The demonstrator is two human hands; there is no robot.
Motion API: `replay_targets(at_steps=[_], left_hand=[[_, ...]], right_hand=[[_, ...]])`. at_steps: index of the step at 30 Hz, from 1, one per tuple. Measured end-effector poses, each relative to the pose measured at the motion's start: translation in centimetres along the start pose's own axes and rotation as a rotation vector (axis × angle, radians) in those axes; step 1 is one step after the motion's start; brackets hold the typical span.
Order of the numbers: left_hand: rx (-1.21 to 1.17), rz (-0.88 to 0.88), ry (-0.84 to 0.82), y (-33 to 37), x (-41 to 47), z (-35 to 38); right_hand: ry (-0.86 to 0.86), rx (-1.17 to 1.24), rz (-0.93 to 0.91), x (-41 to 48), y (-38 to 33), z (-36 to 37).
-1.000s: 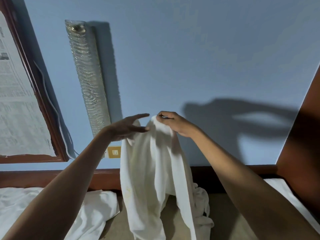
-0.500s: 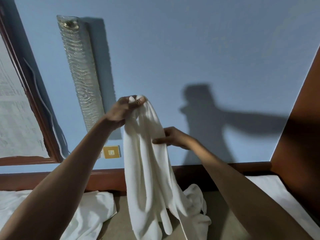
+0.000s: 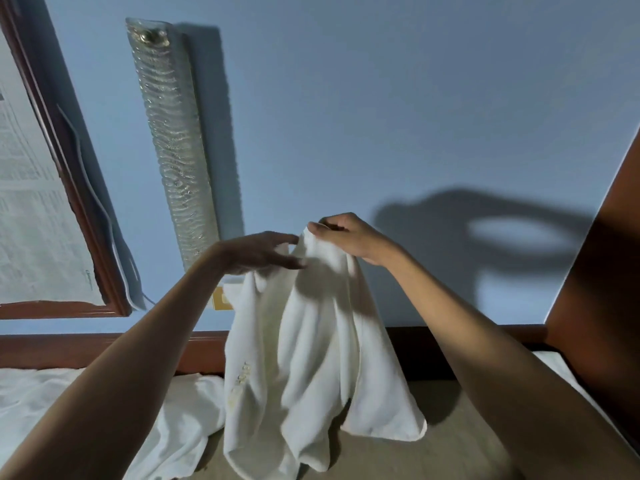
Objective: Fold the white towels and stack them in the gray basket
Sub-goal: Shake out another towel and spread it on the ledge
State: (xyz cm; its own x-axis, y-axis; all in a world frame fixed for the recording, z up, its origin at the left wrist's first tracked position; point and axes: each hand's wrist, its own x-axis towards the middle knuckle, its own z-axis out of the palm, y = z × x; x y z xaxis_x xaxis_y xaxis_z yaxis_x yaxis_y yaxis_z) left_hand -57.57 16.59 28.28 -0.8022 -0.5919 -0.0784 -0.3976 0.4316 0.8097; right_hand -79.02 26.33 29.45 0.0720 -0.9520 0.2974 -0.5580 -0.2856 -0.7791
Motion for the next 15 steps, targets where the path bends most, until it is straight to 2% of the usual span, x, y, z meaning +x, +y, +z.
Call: replay_targets(at_steps=[2,4,6,8,12,15], left_hand=[[-0.092,0.061,-0.019,1.3,-0.3,0.4],[-0.151,0.144,0.053,1.8,-0.4,-0.2],[-0.093,0.22,0.152,2.4,-0.6,-0.5],[-0.026,0.27,0.224,3.1,-0.3,-0.4],[-0.164,0.3,0.307,3.2,-0.1,-0.1],[-0.305,0.249,0.371,1.4,-0.1,-0.7]], right_hand=[[0.002,-0.015,-0.022,-0.1,0.1,-0.7],[0.035,-0.017,-0.005,-0.4,1.5,-1.1],[0.033,0.003,0.046,-1.0,3.5,-1.0],[0.036,-0.091,0.118,-1.3,5.7,-0.4],[0.043,-0.289,0.23,-2.6,9.0,1.7],[0.007,-0.155,0.308,-3.2,10.2,2.0]])
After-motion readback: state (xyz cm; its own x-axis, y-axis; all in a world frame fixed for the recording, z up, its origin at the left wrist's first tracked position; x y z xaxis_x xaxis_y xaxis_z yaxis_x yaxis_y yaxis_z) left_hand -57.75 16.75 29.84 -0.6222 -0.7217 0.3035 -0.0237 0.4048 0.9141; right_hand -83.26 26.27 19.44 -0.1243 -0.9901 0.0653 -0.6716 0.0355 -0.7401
